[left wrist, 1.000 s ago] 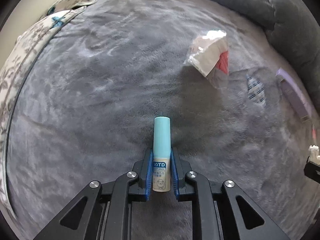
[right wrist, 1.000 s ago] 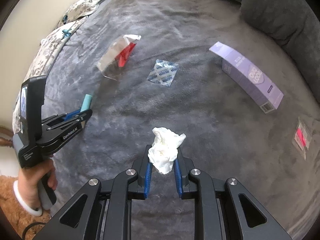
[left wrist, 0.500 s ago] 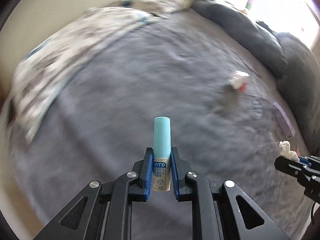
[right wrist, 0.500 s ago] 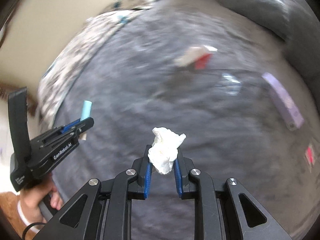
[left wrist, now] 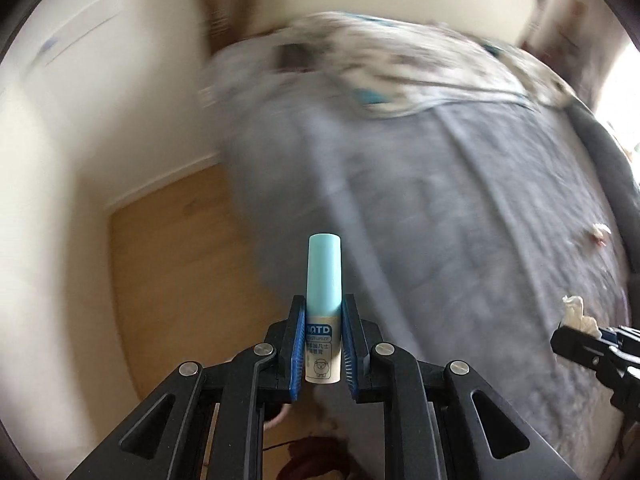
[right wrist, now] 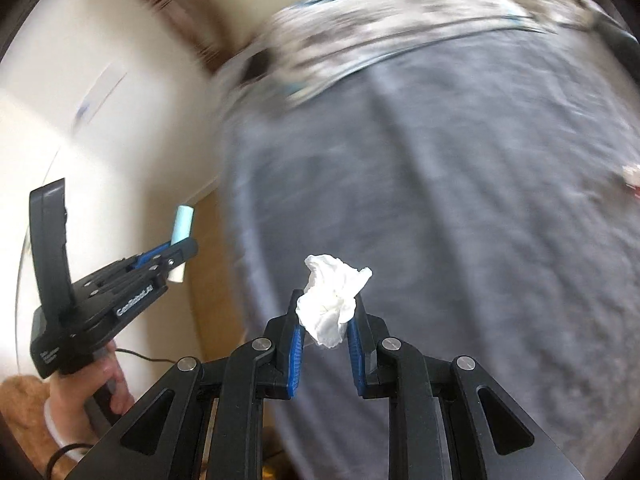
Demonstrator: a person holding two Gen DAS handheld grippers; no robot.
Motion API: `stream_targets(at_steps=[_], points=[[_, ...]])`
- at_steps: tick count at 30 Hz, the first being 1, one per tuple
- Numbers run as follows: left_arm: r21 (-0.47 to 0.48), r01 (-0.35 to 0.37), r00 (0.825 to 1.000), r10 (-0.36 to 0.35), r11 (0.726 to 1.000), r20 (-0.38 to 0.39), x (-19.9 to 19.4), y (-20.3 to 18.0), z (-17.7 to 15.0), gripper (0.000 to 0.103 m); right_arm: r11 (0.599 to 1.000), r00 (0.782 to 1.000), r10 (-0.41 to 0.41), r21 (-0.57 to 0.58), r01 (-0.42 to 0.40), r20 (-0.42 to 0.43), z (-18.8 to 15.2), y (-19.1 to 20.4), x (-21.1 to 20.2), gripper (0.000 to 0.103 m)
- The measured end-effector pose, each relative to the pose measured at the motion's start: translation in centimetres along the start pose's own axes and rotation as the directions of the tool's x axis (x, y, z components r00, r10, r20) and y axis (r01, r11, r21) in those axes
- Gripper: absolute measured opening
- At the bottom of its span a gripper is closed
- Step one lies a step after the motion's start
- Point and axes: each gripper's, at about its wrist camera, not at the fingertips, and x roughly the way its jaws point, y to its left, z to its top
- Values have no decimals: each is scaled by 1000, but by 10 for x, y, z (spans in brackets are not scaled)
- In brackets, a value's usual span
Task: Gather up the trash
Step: 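Carry the white tissue and teal lip balm off the bed toward the bin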
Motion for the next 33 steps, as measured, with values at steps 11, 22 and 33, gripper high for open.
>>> stream_targets(at_steps=[11, 22, 33], points=[[-274, -135, 990, 120, 952, -71, -3, 129, -116, 18, 932, 964, 101, -316, -179, -246, -58, 143, 100, 19], [-392, -167, 979, 105, 904, -174, 54, 172, -157, 18, 872, 895, 33, -425, -244, -445, -84, 207, 227, 19], [-433, -197, 969, 108, 880, -223, 89, 194, -165, 18, 829, 852, -18, -485, -280, -523, -101, 226, 301, 22]])
